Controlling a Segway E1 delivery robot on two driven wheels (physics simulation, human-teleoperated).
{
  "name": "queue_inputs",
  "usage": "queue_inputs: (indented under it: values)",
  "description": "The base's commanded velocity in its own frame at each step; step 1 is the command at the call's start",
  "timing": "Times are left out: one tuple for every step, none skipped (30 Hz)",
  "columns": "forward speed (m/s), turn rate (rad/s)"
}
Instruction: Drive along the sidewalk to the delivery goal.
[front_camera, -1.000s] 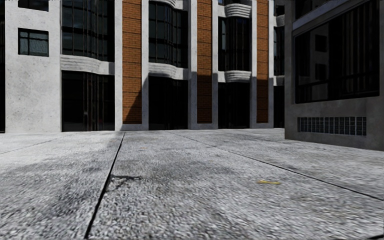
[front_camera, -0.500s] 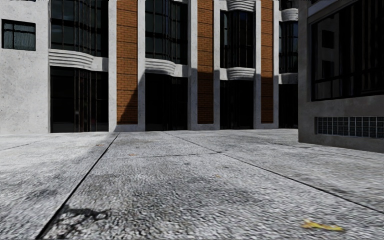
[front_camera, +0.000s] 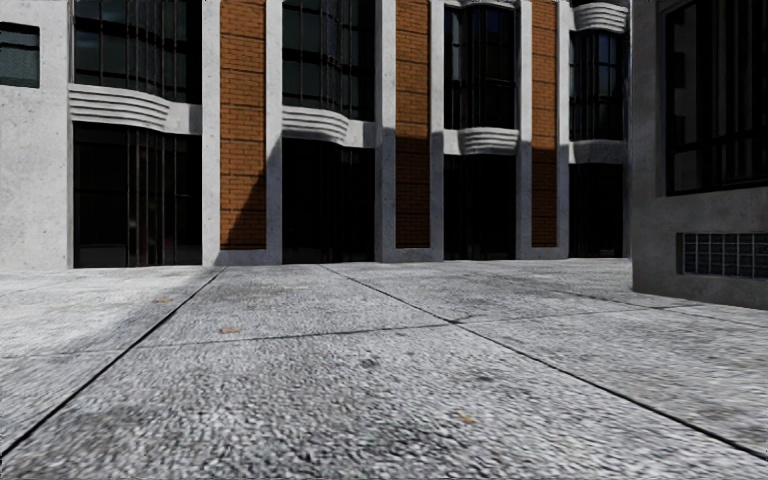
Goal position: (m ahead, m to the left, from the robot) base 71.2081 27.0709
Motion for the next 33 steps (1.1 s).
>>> queue_inputs:
  values:
    - [2.00,0.00]
    - [2.00,-0.01]
    - [2.00,-0.01]
    - [2.00,-0.05]
    - [2.00,-0.06]
    - [2.00,-0.08]
    - [2.00,-0.08]
    - [2.00,-0.13]
    - [2.00,-0.18]
    - [2.00,-0.21]
    - [2.00,-0.22]
    - [2.00,-0.22]
    - [2.00,-0.22]
    - [2.00,-0.23]
    - [2.00,-0.23]
    - [2.00,-0.23]
    - [2.00,-0.23]
    - [2.00,-0.24]
    - [2.00,-0.24]
    - [2.00,-0.27]
    - [2.00,-0.28]
    - [2.00,-0.28]
    - [2.00,-0.28]
    - [2.00,-0.29]
    - [2.00,-0.30]
    - [2.00,-0.32]
    - [2.00,-0.32]
    - [2.00,-0.32]
    - [2.00,-0.32]
    - [2.00,-0.32]
    - [2.00,-0.32]
    - [2.00,-0.32]
    - [2.00,-0.32]
